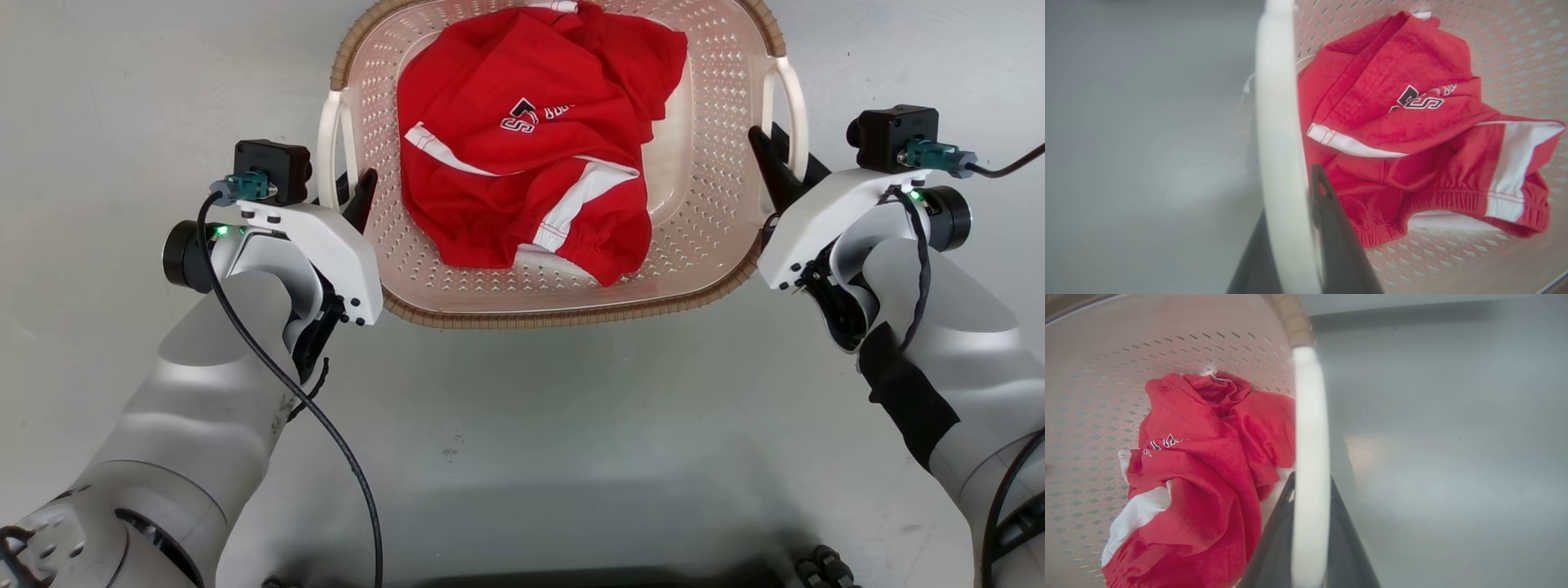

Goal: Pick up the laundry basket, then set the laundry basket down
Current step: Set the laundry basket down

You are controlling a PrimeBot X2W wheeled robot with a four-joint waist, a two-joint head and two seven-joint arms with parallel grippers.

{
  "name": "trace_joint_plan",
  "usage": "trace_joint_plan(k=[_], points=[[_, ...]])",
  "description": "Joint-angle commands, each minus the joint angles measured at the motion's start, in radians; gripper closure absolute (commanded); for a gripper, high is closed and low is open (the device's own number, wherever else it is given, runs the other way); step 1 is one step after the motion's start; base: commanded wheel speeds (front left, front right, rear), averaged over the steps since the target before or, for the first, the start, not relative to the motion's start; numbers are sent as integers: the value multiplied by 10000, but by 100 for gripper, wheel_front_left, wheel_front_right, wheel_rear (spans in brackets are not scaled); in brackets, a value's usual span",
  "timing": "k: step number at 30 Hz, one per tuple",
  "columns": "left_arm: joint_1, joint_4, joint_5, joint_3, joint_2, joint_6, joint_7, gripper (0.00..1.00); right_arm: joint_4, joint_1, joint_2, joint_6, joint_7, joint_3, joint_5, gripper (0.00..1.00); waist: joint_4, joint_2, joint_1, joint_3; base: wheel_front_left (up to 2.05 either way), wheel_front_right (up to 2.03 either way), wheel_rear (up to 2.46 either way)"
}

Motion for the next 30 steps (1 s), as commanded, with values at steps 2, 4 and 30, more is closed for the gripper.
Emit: trace_joint_plan(k=[2, 4, 30], points=[[112, 356, -28, 36, 1080, 118, 14, 100, 155, 571, -839, -142, -225, -263, -163, 100, 5, 0, -1, 25, 0, 0, 0], [95, 352, -46, 0, 1080, 118, 14, 100, 111, 607, -839, -142, -225, -377, -284, 100, 9, 0, -1, 50, 0, 0, 0], [26, -1560, 39, 454, 1349, 117, -502, 0, -1791, 1134, -839, -142, -225, -791, -1057, 0, 212, 0, -1, 370, 0, 0, 0]])
